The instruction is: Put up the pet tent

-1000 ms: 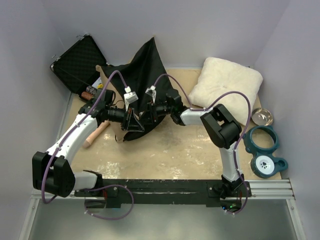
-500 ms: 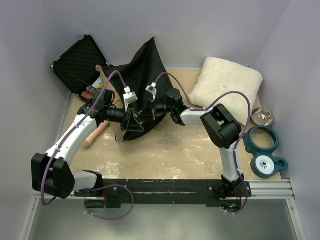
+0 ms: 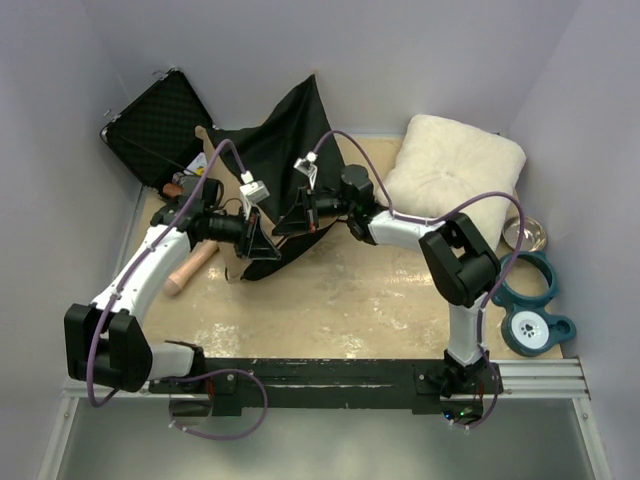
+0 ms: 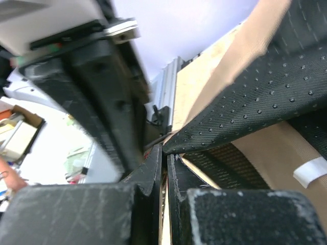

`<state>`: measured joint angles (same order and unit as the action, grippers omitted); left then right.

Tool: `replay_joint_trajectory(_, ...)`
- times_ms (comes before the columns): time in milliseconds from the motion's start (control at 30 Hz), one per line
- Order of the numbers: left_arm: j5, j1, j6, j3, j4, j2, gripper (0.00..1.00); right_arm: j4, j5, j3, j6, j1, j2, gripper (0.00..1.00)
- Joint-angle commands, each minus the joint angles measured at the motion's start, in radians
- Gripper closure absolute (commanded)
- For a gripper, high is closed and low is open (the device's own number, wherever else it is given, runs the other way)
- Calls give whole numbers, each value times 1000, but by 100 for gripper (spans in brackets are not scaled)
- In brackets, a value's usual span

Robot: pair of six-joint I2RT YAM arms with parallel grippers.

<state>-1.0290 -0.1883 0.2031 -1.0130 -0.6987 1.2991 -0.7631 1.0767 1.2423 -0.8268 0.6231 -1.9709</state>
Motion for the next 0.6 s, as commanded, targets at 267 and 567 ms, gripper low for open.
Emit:
replay_joint_trajectory(267, 302, 38, 82, -27, -140, 52, 100, -15, 40, 40, -86, -97, 72, 100)
replay_joint_trajectory(567, 382, 13, 203, -53, -220, 91, 100, -154, 48, 19, -242, -135, 70, 100)
